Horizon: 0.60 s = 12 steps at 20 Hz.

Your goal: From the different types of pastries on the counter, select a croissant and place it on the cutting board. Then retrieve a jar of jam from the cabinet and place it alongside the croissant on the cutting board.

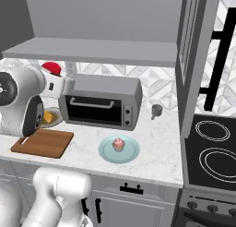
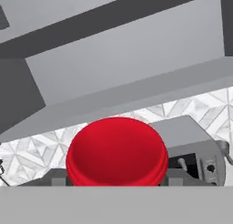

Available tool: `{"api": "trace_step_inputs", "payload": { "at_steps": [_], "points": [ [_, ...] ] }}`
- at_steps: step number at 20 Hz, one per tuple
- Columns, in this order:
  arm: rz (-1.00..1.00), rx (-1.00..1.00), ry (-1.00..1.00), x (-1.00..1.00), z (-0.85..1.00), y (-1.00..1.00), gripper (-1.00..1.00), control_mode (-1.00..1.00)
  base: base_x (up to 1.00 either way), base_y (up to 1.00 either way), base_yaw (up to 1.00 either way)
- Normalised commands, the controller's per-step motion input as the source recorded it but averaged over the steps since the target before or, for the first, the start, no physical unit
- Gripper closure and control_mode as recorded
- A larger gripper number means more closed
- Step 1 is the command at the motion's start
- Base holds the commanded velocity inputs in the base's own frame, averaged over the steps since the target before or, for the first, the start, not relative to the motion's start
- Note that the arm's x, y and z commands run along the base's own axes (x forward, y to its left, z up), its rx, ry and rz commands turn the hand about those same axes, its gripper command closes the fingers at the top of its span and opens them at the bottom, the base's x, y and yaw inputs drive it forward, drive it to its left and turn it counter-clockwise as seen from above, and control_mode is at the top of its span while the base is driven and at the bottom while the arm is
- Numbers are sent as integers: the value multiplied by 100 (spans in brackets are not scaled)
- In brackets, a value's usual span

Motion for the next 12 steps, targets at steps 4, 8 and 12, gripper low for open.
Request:
{"api": "trace_step_inputs", "payload": {
  "at_steps": [4, 8, 12],
  "points": [
    [38, 3, -8, -100, -97, 0, 100, -100, 0, 0, 0],
    [46, 0, -16, -100, -100, 0, 100, -100, 0, 0, 0],
    [44, 2, -13, -100, -100, 12, 100, -100, 0, 0, 0]
  ]
}}
